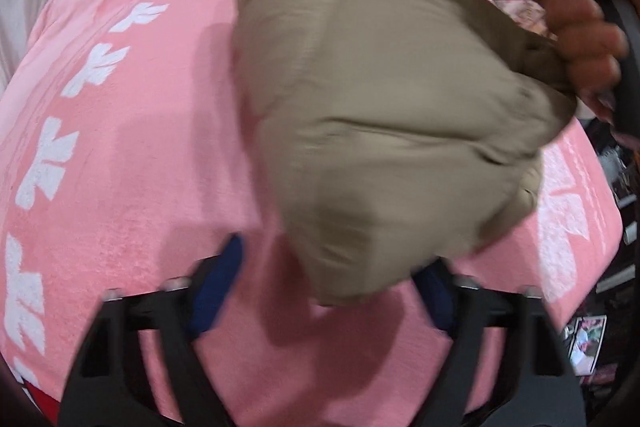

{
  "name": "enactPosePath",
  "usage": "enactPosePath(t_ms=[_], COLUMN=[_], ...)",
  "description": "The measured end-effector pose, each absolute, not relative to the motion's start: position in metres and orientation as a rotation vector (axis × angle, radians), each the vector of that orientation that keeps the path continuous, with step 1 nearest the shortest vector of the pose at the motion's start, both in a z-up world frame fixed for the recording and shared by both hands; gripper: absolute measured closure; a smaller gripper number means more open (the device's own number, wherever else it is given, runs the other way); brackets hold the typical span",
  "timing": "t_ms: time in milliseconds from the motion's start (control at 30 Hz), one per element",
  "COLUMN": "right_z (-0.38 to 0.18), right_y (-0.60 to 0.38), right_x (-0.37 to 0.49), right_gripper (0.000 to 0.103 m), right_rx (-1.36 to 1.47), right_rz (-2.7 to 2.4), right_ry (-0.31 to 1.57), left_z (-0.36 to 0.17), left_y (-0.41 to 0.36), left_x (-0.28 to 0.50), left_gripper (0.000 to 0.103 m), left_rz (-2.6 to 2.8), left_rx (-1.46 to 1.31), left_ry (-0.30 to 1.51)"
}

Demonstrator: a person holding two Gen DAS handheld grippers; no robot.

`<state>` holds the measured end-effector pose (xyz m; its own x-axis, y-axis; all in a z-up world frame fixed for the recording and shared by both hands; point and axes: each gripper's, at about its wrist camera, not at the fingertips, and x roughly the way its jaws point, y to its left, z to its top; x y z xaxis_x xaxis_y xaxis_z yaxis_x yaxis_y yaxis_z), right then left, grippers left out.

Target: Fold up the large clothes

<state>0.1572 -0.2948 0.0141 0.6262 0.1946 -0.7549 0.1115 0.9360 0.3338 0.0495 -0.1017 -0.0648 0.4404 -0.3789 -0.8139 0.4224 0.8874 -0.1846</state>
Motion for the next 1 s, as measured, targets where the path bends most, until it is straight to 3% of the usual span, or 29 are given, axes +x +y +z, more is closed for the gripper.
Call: enactPosePath(t_ms=[67, 167, 367, 533, 667, 1000], right_z=[0.027, 0.040, -0.027, -0.049, -0.055, -0.056], right_y=[-0.300, -0.327, -0.392, -0.419, -0.418, -0.420], right_x=[0.141, 0.090, 0.035, 0.012, 0.016, 0.036], right_gripper=[0.091, 0.092, 0.092, 0.091, 0.090, 0.090], right_rx=[0.382, 0.379, 0.469, 0.553, 0.570, 0.559], right_rz=[0.072, 0.005, -0.246, -0.288, -0.285, -0.285], right_ry=[0.848, 0.731, 0.747, 0.717, 0.718, 0.699], left_z=[-0.060, -0.049, -0.020, 0.060, 0.092, 0.035], left_y=[-0.097, -0.097, -0.097, -0.081, -0.133, -0.274], left_x=[0.054, 0.057, 0.060, 0.053, 0.089, 0.140], left_gripper=[0.049, 0.051, 0.051, 0.050, 0.049, 0.049], left_rz=[-0.527, -0.509, -0.671, -0.682, -0.565, -0.544], left_rx=[0.010, 0.031, -0.045, -0.033, 0.110, 0.262], left_ry=[1.012, 0.971, 1.042, 0.846, 0.708, 0.757])
